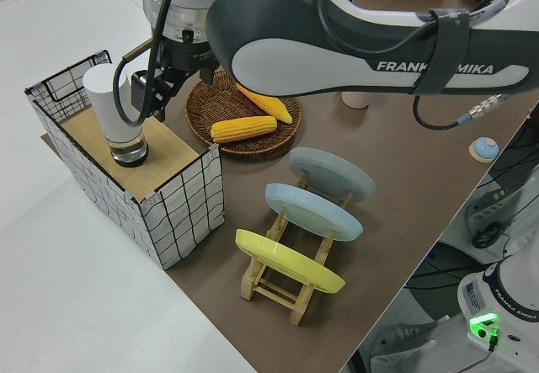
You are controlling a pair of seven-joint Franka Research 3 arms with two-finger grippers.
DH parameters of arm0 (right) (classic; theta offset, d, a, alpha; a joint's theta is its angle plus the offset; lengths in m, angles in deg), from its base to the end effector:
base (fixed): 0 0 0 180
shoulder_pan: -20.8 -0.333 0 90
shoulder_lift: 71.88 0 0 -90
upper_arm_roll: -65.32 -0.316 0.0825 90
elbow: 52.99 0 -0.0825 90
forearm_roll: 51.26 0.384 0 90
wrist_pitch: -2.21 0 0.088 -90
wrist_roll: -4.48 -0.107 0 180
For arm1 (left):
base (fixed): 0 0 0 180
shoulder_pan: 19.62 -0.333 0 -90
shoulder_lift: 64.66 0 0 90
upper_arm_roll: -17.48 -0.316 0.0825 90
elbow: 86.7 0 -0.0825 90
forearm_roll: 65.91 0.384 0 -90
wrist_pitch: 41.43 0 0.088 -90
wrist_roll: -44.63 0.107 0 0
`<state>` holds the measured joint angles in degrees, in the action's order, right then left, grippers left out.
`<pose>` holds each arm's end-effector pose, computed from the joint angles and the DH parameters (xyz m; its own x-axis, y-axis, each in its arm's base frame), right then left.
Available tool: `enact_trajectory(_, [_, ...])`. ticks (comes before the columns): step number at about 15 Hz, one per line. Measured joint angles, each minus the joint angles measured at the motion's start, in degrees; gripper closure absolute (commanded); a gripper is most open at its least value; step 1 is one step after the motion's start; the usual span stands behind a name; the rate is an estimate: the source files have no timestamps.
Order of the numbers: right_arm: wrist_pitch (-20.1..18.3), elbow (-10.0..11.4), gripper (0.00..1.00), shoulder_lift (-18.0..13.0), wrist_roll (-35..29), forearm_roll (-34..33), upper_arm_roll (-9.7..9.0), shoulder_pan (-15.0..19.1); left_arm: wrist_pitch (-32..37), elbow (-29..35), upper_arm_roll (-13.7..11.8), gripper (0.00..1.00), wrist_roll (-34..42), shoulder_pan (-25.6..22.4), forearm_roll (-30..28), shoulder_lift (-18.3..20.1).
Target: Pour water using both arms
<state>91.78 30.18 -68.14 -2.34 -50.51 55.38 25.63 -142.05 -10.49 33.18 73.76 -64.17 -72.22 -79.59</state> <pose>0.5724 0.0489 0.6438 0.9986 -0.0307 0.0442 -0.0294 -0.9991 -0.0298 0.5607 0.3261 0.6075 0.9712 0.0291 0.2364 0.0121 -0.9973 0.0731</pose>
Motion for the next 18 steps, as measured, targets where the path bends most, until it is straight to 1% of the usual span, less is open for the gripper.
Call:
enact_trajectory(2, [0.0,0.0,0.009,0.0,0.0,0.0,0.0,0.0,1.0,0.0,0.5,0.0,-0.6,0.3,0.2,1.5])
enact_trajectory(4, [0.0,0.0,0.011,0.0,0.0,0.0,0.0,0.0,2.2,0.0,0.6,0.0,-3.0,2.1,1.4,2.1])
enact_trajectory(6, [0.0,0.0,0.011,0.0,0.0,0.0,0.0,0.0,3.1,0.0,0.8,0.0,-7.6,5.1,5.5,2.2])
enact_trajectory(8, [0.0,0.0,0.011,0.0,0.0,0.0,0.0,0.0,4.1,0.0,0.9,0.0,-12.6,9.1,7.9,2.2])
enact_trajectory(11, [0.0,0.0,0.011,0.0,0.0,0.0,0.0,0.0,5.0,0.1,1.0,0.0,-18.5,13.9,8.8,2.2])
enact_trajectory(13, [0.0,0.0,0.011,0.0,0.0,0.0,0.0,0.0,6.9,0.1,1.0,0.0,-20.2,16.3,8.9,2.2])
enact_trajectory(15, [0.0,0.0,0.011,0.0,0.0,0.0,0.0,0.0,8.2,0.1,0.2,0.0,-21.6,19.3,8.9,2.2])
enact_trajectory(18, [0.0,0.0,0.009,0.0,0.0,0.0,0.0,0.0,10.7,0.1,-1.9,0.0,-25.1,25.1,8.9,2.2])
